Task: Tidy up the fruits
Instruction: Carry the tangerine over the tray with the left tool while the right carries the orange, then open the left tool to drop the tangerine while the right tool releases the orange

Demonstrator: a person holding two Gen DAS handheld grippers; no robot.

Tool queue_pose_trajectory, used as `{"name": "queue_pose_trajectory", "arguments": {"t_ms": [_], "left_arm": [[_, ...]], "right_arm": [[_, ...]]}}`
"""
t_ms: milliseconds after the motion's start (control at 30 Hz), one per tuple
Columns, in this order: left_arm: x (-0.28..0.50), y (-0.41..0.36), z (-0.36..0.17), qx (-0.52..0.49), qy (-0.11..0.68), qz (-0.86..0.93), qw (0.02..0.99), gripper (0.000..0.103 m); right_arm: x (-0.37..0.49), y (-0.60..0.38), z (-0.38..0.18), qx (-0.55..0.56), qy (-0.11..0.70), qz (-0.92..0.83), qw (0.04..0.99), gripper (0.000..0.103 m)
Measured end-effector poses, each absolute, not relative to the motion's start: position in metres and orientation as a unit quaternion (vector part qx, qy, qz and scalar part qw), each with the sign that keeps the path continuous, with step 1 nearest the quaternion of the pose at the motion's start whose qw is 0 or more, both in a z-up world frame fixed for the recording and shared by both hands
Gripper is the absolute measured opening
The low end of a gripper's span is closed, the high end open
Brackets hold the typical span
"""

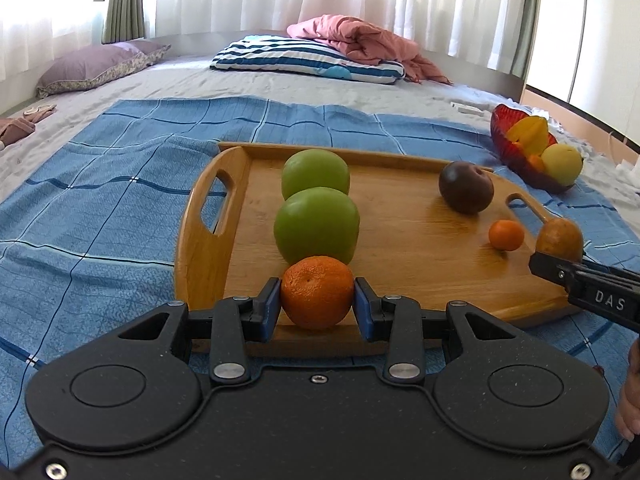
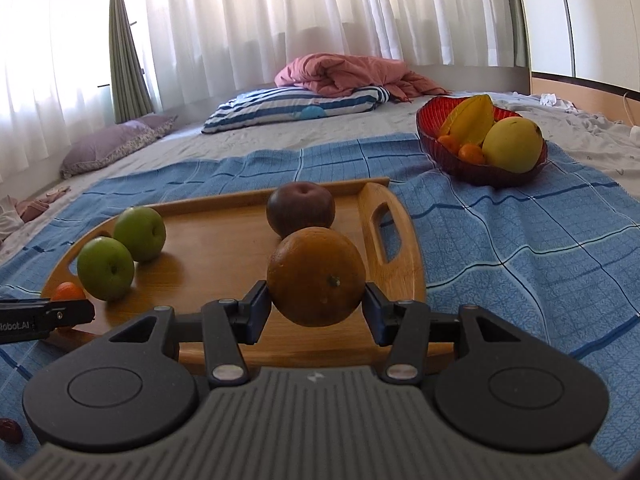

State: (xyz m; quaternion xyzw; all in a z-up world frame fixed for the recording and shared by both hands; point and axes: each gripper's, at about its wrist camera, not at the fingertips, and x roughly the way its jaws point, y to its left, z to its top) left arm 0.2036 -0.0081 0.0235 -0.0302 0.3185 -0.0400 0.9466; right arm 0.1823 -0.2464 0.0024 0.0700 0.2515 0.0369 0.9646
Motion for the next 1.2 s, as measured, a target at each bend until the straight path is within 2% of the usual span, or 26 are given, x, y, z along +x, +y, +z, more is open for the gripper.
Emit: {"name": "queue_pose_trajectory", "arguments": {"t_ms": [867,1133,1200], "left_arm": [[0.217,-0.013,0.013,-0.021,0.330,-0.022,0.944,0.037],[0.215,-0.018,0.012,-0.006,0.329,-0.019,0.944,0.037],[0.214,-0.018,0.012,-0.006,0.328,-0.019,0.944,0.040]], "right_arm": [[0.184,-0.246,-0.005,0.081,0.272,0.038,0.958,0.054],[0.180,-0.248,-0.003,0.087,0.265,0.042,0.959,0.057],[0.180,-0.248,-0.003,0.087,0.264,0.041,0.960,0.057]]}}
